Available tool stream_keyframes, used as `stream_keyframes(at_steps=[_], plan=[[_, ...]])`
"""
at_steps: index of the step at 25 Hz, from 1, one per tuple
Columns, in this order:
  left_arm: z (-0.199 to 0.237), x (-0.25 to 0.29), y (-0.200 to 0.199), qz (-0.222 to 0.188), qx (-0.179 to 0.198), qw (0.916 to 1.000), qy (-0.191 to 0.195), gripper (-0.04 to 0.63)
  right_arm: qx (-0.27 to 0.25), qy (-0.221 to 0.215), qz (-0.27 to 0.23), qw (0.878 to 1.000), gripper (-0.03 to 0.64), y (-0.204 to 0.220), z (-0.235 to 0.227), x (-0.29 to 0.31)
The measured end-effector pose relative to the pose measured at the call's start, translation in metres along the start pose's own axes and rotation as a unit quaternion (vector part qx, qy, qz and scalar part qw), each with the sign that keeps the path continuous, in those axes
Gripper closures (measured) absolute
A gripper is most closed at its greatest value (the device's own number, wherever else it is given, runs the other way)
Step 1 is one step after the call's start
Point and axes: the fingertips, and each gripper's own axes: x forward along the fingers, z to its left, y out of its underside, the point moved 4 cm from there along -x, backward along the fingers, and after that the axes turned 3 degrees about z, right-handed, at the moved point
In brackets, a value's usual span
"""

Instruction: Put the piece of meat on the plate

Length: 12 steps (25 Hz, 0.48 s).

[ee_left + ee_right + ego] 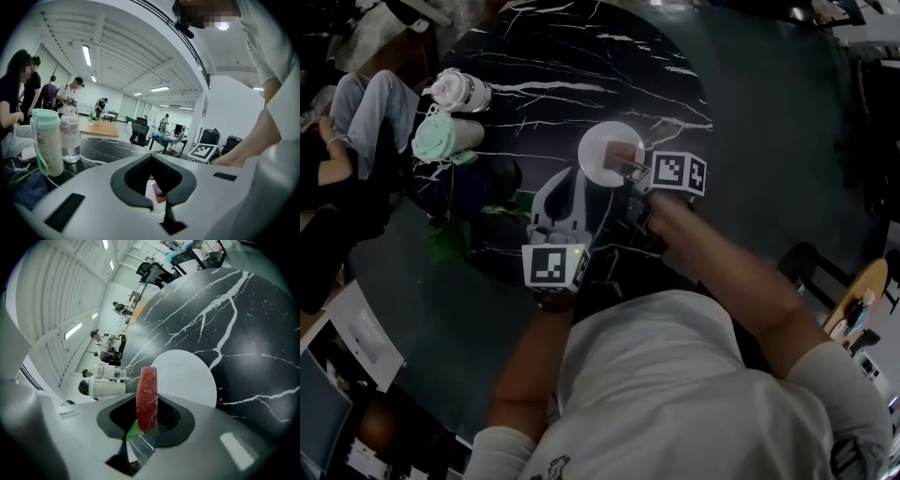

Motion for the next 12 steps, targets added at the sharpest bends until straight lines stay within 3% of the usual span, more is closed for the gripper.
stream_keyframes(at_steps=[12], plan=[[0.001,0.003,0.029,0.025,-0.023,0.9994,-0.004,0.591,-0.012,0.047,0.035,0.998,0.528,-0.001,-0.02,0.029]])
